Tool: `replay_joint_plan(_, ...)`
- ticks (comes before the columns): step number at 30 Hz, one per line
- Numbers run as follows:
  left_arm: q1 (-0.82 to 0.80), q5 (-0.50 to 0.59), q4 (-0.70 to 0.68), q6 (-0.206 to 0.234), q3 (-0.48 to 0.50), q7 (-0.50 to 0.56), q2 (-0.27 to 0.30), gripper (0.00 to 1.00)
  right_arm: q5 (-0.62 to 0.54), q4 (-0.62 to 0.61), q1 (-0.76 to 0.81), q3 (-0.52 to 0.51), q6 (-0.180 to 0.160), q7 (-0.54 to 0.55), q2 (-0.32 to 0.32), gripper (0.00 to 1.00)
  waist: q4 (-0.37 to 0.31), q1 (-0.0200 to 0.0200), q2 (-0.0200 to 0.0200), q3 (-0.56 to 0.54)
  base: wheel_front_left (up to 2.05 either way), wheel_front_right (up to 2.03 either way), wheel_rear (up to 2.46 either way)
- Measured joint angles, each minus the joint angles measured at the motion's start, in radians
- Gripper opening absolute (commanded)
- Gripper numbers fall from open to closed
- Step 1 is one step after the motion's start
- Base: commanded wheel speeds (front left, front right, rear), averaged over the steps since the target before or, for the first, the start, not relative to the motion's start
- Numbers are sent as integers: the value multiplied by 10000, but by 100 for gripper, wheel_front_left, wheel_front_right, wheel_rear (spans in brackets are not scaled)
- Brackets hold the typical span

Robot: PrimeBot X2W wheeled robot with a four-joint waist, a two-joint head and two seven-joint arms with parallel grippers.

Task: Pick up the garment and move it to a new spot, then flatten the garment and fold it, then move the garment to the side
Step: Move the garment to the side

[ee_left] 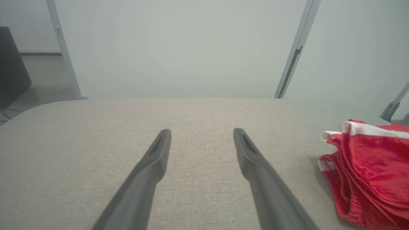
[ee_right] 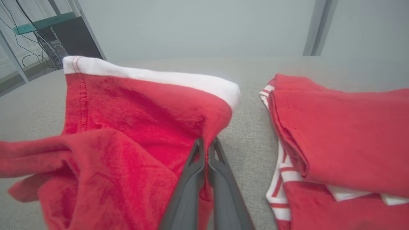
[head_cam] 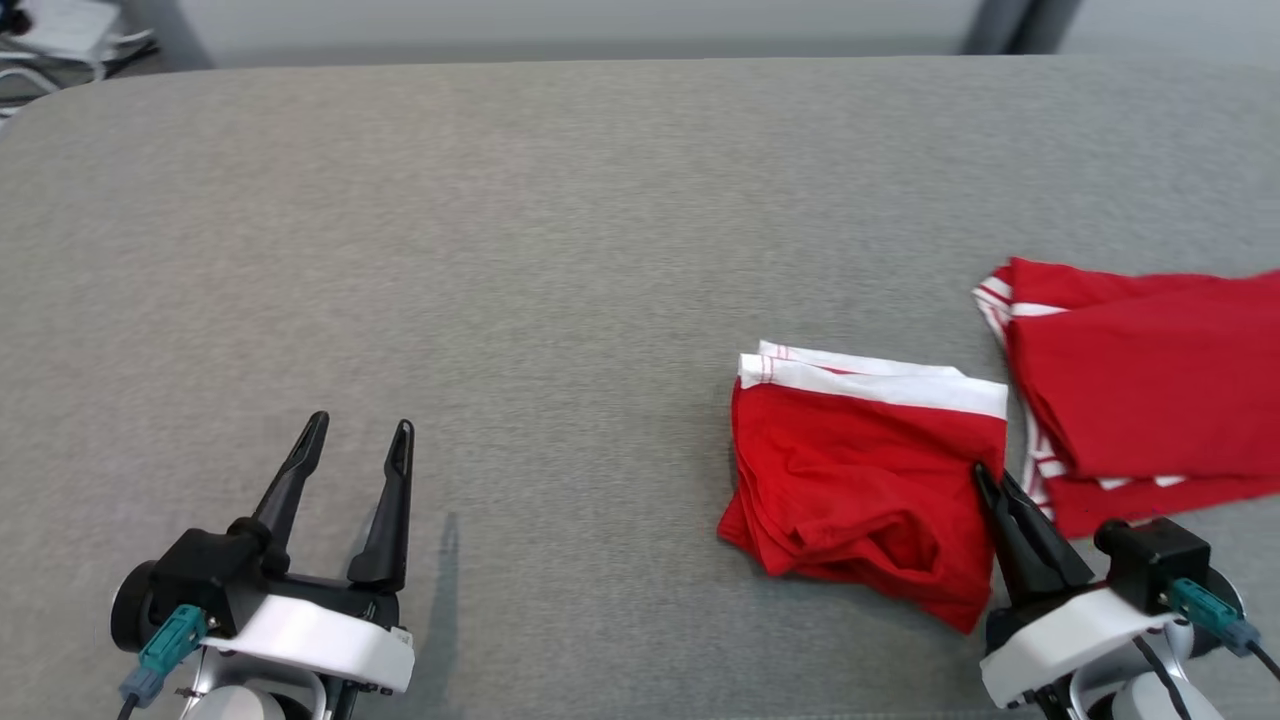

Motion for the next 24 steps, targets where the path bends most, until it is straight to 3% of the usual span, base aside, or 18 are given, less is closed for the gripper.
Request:
replay_joint_plan(7, 0, 92, -384, -2, -146, 291, 196, 100, -543, -612, 248, -242, 0, 0, 33, 0, -1239, 0, 0, 79, 0, 0, 0)
replay_joint_plan(11, -12, 155, -616, -88, -291, 397, 305, 100, -583, -773, -288, 194, 0, 259, -221, 0, -1719, 0, 0, 197, 0, 0, 0)
replay_joint_plan(19, -453, 242, -932, -253, -562, 568, 347, 100, -288, -826, -3119, 886, 0, 1206, -1618, 0, -1959, 0, 0, 845, 0, 0, 0)
replay_joint_plan(24, -845, 307, -1062, -399, -756, 614, 355, 100, 119, -192, -4317, 1076, 2, 1898, -2583, 0, -2004, 0, 0, 1388, 0, 0, 0)
